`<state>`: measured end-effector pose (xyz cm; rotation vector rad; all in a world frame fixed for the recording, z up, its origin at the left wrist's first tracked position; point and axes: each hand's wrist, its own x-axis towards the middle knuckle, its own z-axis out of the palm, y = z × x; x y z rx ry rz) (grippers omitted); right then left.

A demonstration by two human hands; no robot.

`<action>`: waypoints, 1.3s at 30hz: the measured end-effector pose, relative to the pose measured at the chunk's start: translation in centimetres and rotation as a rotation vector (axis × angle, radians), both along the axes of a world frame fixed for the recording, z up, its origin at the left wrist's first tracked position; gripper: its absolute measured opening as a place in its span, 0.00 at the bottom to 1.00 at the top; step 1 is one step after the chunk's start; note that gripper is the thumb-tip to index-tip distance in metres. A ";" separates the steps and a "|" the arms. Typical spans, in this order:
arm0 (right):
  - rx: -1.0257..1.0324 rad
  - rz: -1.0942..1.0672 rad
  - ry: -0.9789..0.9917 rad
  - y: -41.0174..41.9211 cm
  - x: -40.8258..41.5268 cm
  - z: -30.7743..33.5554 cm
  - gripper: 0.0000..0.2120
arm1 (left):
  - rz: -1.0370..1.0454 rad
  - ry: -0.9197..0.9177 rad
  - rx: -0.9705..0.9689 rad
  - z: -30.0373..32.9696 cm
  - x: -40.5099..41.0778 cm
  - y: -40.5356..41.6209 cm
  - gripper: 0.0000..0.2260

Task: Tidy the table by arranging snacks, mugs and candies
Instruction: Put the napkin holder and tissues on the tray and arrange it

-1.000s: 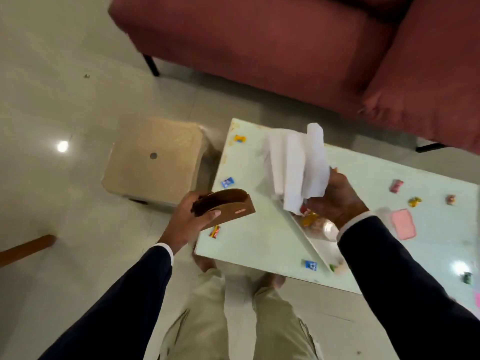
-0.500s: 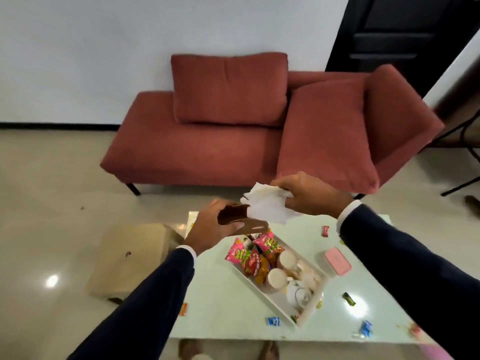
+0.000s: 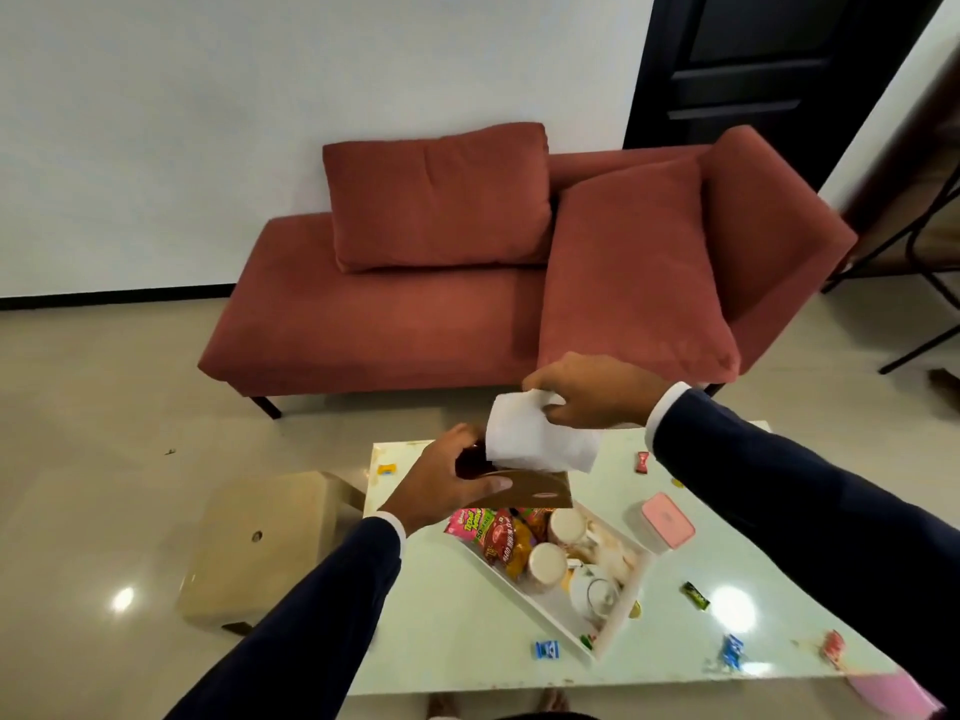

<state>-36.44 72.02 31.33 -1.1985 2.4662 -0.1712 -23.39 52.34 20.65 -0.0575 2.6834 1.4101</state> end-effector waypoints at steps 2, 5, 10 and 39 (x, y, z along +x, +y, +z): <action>-0.019 0.001 -0.007 -0.3 -0.1 -0.2 0.13 | -0.008 -0.012 0.003 0.2 -0.1 -0.1 0.20; -0.083 0.026 -0.037 -1.0 -0.1 -0.7 0.12 | 0.024 0.022 0.048 0.5 -0.4 -0.2 0.22; -0.111 0.108 0.017 -2.8 1.2 -0.9 0.10 | 0.080 0.041 0.104 0.4 -0.7 -1.5 0.22; -0.115 -0.325 -0.277 -0.1 6.2 -3.7 0.25 | -0.063 0.016 0.322 -3.2 -0.7 -1.5 0.21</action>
